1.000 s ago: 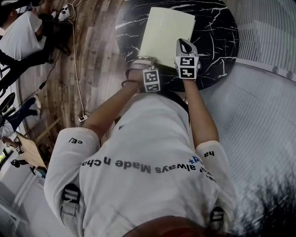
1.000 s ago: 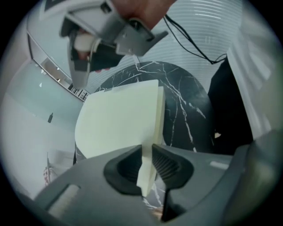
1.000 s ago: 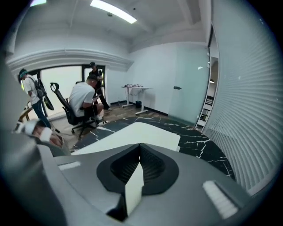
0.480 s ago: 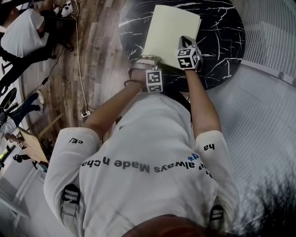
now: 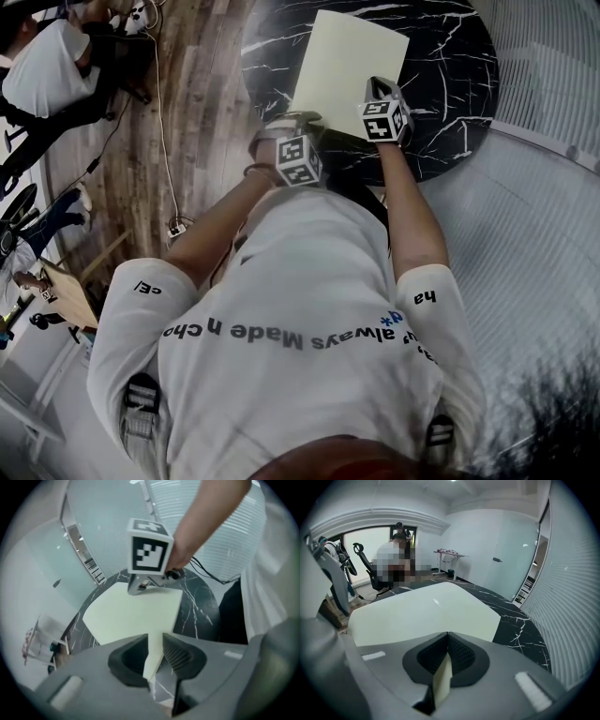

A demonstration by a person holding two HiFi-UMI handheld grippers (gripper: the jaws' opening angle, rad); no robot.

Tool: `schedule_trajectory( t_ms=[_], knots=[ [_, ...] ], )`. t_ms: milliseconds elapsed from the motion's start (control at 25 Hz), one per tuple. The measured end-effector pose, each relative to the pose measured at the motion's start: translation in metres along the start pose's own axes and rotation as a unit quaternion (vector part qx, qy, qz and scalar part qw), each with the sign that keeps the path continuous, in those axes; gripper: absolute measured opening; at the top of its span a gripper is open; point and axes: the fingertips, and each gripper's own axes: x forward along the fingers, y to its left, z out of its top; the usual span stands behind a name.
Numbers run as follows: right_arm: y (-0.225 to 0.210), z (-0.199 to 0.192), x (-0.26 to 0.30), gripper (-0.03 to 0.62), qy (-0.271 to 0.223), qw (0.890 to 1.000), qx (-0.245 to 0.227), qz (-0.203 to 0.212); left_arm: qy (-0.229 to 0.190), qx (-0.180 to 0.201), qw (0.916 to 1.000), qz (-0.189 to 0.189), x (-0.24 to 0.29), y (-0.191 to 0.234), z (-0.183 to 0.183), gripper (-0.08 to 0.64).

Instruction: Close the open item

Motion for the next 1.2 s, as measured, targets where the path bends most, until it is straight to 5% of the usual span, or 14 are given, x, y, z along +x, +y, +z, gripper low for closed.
schedule_trajectory(
  t_ms=[120,320,640,1200],
  knots=[
    [0.000,-0.003,0.001,-0.002,0.003,1.000,0.000,0.001,-0.026,-0.075,0.9966,0.021,-0.009,0.025,-0.002,0.066],
    [0.001,-0.006,0.002,-0.003,0.007,1.000,0.017,0.011,0.006,-0.098,0.9947,0.029,0.011,0.037,-0.018,0.049],
    [-0.020,-0.011,-0.011,0.002,0.018,0.999,0.024,-0.021,0.037,-0.085,0.9954,0.022,0.025,0.031,-0.027,0.034],
    [-0.021,-0.021,-0.011,0.001,0.031,0.998,0.043,-0.017,0.043,-0.086,0.9952,0.014,0.028,0.030,-0.028,0.034]
  ],
)
